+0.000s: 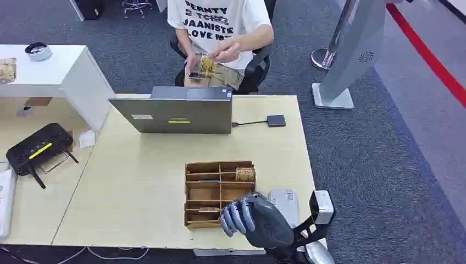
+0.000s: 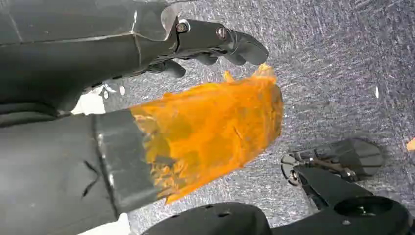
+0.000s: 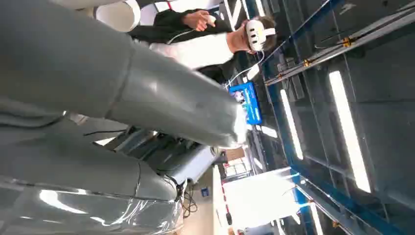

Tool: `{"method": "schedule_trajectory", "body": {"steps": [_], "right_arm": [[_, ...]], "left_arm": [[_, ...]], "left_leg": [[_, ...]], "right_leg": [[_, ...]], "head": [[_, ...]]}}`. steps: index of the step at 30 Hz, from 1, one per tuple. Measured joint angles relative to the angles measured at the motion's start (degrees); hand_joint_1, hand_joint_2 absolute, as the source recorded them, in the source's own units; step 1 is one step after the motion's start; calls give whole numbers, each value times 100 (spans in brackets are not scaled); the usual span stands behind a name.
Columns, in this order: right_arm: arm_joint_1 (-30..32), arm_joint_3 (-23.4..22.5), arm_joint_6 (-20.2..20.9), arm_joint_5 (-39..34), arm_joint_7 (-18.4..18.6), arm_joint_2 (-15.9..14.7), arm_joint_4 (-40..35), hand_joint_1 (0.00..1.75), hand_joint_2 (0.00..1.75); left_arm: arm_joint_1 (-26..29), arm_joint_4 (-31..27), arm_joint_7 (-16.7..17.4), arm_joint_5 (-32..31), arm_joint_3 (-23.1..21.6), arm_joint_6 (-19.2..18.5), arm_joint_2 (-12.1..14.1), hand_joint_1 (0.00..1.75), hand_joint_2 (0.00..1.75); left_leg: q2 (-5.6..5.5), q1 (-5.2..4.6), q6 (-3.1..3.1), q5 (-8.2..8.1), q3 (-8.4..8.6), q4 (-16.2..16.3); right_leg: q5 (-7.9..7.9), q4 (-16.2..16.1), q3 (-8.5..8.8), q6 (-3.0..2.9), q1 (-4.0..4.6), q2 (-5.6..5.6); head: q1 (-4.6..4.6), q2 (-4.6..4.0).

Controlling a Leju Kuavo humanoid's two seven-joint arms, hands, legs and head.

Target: Pass the card to the sensor for recognition and then transmit it.

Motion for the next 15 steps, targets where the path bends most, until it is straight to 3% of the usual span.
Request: {"method": "schedule_trajectory", "body": {"steps": [1,2,8,15], "right_arm": [[1,0,-33,0,0,0,-2,0,0],[1,0,-68,0,0,0,-9,0,175],[0,0,-265,0,63,0,-57,0,175],[-5,-89,-1125,705,116,0,-124,0,175]], "left_arm": [[-4,0,15,9,0,0,-9,0,0],[-8,0,35,13,0,0,-13,0,0],[-41,0,52,35,-2,-2,-35,0,0],[-92,0,52,68,-35,-48,-50,0,0]], "left_leg": [[0,0,0,0,0,0],[0,0,0,0,0,0],[0,0,0,0,0,0],[0,0,0,0,0,0]], "right_leg": [[0,0,0,0,0,0],[0,0,0,0,0,0],[0,0,0,0,0,0],[0,0,0,0,0,0]], "head": [[0,0],[0,0],[0,0],[0,0]]}}
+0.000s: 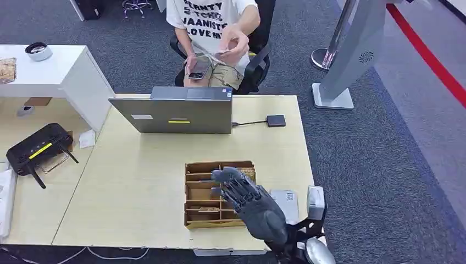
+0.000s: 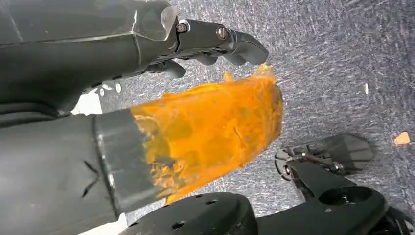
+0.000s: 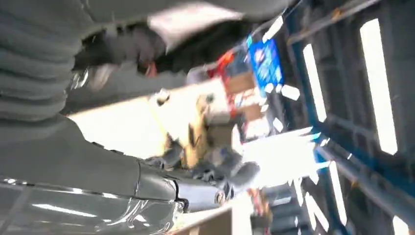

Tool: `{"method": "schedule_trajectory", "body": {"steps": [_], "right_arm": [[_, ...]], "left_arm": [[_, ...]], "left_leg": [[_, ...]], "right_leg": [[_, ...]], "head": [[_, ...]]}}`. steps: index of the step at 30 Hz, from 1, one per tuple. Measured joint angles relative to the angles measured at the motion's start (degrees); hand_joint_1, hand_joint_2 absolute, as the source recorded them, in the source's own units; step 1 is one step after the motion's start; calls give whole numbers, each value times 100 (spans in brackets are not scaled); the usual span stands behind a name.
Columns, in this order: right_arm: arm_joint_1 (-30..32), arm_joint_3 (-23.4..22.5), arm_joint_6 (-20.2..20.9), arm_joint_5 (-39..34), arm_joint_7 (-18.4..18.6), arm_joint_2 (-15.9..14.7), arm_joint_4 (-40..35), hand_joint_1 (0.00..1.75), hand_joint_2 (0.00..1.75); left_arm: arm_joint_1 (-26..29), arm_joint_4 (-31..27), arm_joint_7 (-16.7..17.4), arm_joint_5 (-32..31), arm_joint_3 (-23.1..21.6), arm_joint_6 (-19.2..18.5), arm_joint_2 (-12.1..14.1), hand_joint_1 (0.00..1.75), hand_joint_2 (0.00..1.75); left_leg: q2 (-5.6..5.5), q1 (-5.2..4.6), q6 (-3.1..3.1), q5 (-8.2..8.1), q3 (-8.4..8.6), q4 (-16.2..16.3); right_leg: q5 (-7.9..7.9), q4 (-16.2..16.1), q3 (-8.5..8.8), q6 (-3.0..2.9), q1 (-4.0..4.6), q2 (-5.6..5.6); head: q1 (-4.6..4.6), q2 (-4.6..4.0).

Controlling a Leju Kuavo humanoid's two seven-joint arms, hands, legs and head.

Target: Pass the card to the sensor for recognition and then transmit it.

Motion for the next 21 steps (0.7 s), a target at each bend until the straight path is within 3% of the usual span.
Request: {"method": "schedule_trajectory", "body": {"steps": [6,10,13,16,21], "right_arm": [[-133,-90,-1081,1313,-319,-2,-98,0,175],[-469,-81,-1982,2844,-610,-11,-249,0,175],[-795,-5,-2817,4087,-634,-15,-354,0,175],[-1120,148,-3949,5447,-641,-15,-411,0,175],[-1540,426,-5234,6926,-553,-15,-402,0,175]], "left_arm": [[0,0,-11,15,-57,-20,11,0,0],[-2,0,-20,-48,-103,-63,35,0,0],[-4,0,-50,-87,-182,-76,48,0,0],[-3,0,-55,-105,-243,-94,52,0,0],[-25,0,53,-175,-367,-142,55,0,0]], "left_leg": [[1,0,0,0,0,0],[2,0,0,1,1,0],[1,0,0,1,2,0],[3,0,-1,2,2,0],[2,0,-1,2,2,0]], "right_leg": [[0,0,0,0,0,1],[1,0,0,-1,0,2],[2,1,1,-2,0,1],[3,3,0,-2,0,3],[2,3,0,-2,0,2]], "head": [[-2,0],[0,0],[0,0],[0,0],[0,0]]}}
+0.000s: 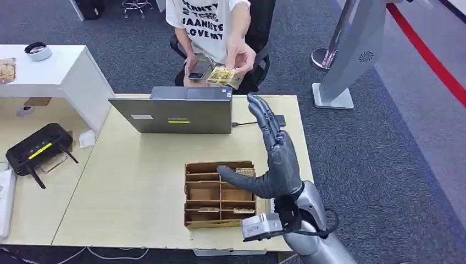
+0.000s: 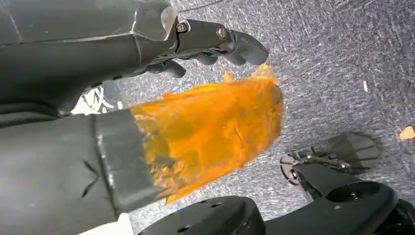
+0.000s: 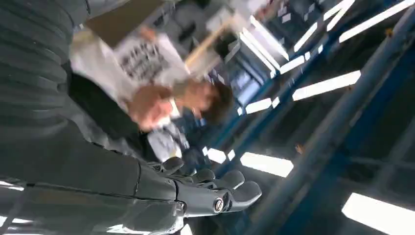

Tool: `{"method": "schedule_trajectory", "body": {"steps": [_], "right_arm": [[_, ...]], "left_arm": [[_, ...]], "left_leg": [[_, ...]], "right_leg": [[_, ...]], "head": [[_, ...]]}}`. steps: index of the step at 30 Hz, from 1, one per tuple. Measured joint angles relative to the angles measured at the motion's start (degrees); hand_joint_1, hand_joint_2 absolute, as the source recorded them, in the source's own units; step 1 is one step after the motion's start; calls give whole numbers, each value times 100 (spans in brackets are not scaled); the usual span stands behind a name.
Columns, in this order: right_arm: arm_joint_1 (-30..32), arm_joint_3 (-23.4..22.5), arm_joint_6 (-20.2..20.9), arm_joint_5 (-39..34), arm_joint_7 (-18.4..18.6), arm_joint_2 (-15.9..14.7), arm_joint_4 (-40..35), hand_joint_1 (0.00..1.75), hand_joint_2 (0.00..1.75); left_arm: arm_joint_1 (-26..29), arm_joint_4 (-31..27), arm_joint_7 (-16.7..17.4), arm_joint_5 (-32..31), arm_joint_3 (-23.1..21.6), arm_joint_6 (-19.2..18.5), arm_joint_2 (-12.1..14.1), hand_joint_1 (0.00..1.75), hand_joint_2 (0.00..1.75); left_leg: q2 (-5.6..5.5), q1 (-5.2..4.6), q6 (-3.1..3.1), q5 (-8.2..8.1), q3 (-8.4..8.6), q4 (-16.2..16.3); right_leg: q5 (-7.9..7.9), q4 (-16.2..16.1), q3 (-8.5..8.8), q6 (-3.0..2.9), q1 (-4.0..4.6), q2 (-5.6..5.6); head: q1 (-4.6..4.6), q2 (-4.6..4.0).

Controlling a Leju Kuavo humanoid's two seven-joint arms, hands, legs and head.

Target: Pass the card to the sensor for recognition and then transmit it.

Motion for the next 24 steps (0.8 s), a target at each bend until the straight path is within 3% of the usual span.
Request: {"method": "schedule_trajectory", "body": {"steps": [6,12,24], "right_arm": [[-490,286,-784,1248,354,0,322,0,175],[-1017,455,-1164,2188,795,0,1035,0,175],[-2014,546,-1184,3234,1469,2,2391,0,175]], "left_arm": [[-68,0,118,-72,-140,-46,-2,0,0],[-131,-2,194,-151,-306,-101,-17,0,0],[-209,-2,253,-221,-555,-188,-28,0,0]], "left_leg": [[0,0,0,1,0,0],[-1,0,0,4,1,0],[-1,0,0,4,1,1]], "right_leg": [[1,0,0,0,0,0],[3,2,2,-2,0,-1],[3,4,2,-2,0,-1]], "head": [[0,0],[0,0],[-2,0]]}}
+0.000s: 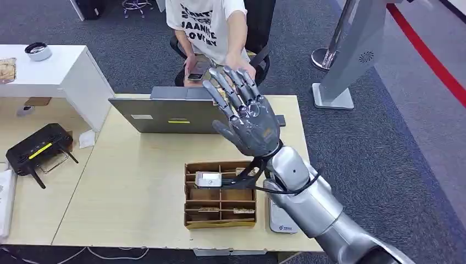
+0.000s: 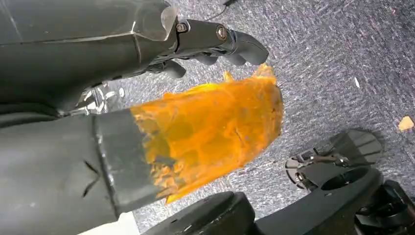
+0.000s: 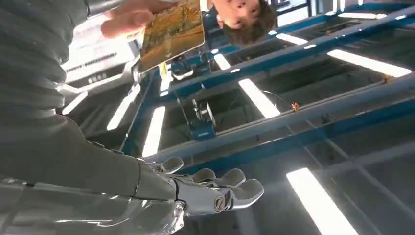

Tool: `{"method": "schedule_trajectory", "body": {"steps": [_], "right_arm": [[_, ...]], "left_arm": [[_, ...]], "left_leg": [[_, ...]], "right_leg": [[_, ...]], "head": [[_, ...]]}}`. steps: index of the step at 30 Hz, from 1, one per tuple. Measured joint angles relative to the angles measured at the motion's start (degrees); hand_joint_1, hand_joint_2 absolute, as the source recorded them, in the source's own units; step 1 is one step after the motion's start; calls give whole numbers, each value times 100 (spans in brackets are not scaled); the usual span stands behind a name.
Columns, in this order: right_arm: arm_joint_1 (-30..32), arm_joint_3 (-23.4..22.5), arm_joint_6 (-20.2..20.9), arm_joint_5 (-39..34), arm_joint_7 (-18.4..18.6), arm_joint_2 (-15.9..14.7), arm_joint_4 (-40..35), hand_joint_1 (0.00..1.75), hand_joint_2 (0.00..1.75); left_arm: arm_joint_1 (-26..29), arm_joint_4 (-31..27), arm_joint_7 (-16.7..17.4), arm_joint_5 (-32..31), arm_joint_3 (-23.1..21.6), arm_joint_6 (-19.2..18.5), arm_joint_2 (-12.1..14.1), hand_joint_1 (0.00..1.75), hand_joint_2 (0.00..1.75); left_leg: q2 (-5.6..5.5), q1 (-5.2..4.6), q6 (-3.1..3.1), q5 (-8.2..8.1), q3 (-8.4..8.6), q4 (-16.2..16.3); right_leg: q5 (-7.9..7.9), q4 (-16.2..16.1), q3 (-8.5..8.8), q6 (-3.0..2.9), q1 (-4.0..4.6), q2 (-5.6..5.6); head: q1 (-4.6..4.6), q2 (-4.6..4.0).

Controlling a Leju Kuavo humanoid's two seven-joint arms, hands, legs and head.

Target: Pass the card to the sensor for recognition and then transmit it.

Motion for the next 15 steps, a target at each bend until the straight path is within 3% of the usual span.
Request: {"method": "schedule_trajectory", "body": {"steps": [3,4,5,15], "right_arm": [[-179,0,41,122,83,0,285,0,175],[-227,0,50,142,100,0,354,119,175],[-281,-2,72,164,118,-2,411,175,175],[-532,0,236,238,166,-2,1025,175,175]], "left_arm": [[-6,0,0,-13,-37,-24,-2,0,0],[-9,0,0,-15,-44,-24,-2,0,0],[-10,0,0,-15,-48,-26,-4,0,0],[-25,0,0,-22,-140,-37,0,0,0]], "left_leg": [[0,0,0,0,0,0],[-1,0,0,0,0,1],[0,0,0,0,0,1],[-1,0,0,0,-1,1]], "right_leg": [[0,0,0,0,0,0],[0,0,0,0,0,0],[0,0,0,0,0,0],[0,1,-1,0,0,0]], "head": [[0,0],[2,0],[4,0],[2,0]]}}
